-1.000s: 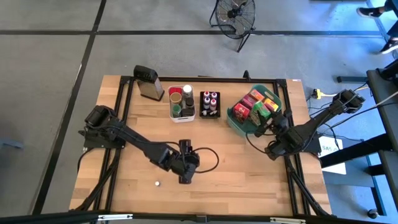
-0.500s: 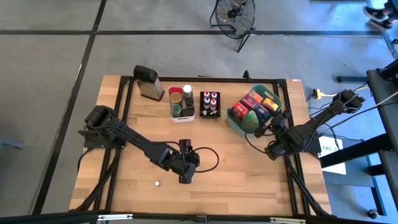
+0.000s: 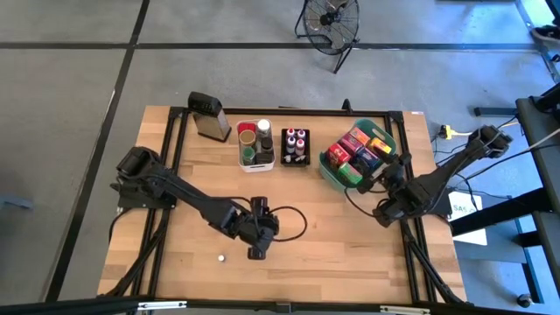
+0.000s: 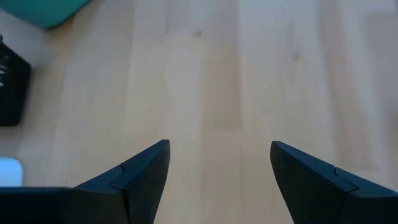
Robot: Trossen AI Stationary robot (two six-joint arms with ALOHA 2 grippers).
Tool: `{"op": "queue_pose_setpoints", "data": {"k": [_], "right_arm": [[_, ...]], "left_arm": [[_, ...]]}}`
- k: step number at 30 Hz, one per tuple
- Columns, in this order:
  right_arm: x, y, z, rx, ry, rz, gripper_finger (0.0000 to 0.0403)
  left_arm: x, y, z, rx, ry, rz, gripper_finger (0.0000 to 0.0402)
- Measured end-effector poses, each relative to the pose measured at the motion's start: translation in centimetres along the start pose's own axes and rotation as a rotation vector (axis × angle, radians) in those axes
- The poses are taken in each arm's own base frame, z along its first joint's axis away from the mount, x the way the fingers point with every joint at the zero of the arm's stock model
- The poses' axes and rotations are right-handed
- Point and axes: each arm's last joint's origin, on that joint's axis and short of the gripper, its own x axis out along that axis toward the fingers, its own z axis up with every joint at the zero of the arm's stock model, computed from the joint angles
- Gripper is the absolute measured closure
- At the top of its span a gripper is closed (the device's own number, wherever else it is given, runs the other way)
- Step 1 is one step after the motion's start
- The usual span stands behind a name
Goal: Pick & Place Kitchen Items
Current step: Put the small pink food coloring bottle into the black bin
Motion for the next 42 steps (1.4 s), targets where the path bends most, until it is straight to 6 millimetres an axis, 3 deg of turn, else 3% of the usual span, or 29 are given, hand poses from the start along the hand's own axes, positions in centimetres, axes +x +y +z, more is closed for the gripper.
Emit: {"op": "queue_pose_setpoints", "data": {"k": [4, 9, 13, 17, 22, 28, 34, 38, 42], "right_arm": [[-0.7, 0.8, 2.5, -0.049, -0.008, 0.048, 0.0110], [-1.8, 2.1, 5.7, -0.079, -0.006, 0.123, 0.0110], [-2.6, 3.2, 6.8, -0.078, 0.038, 0.221, 0.0110], [-3.5, 4.6, 7.4, -0.071, 0.104, 0.378, 0.0110], [-4.6, 7.1, 7.9, -0.114, 0.151, 0.639, 0.0110], [-5.7, 10.4, 7.9, -0.182, 0.108, 0.945, 0.0110], [-5.9, 13.0, 7.8, -0.237, -0.021, 1.105, 0.0110], [-5.5, 13.7, 7.4, -0.300, -0.042, 1.149, 0.0110], [-4.7, 13.9, 7.1, -0.297, -0.023, 1.131, 0.0110]], "left_arm": [[-2.3, 0.1, 0.3, -0.047, -0.035, -0.071, 0.0130], [-6.7, -0.2, -0.3, -0.143, -0.055, -0.119, 0.0128], [-9.6, -1.3, -1.8, -0.225, -0.029, -0.154, 0.0129], [-11.0, -3.3, -3.5, -0.233, -0.031, -0.142, 0.0130], [-11.1, -6.8, -5.7, -0.139, -0.013, -0.145, 0.0128], [-9.7, -9.8, -8.4, -0.086, 0.076, -0.101, 0.0130], [-8.5, -10.0, -10.3, -0.083, 0.135, 0.056, 0.0130], [-8.7, -9.6, -11.6, -0.112, 0.085, 0.180, 0.0130], [-8.3, -9.8, -13.5, -0.134, 0.103, 0.195, 0.0131]]}}
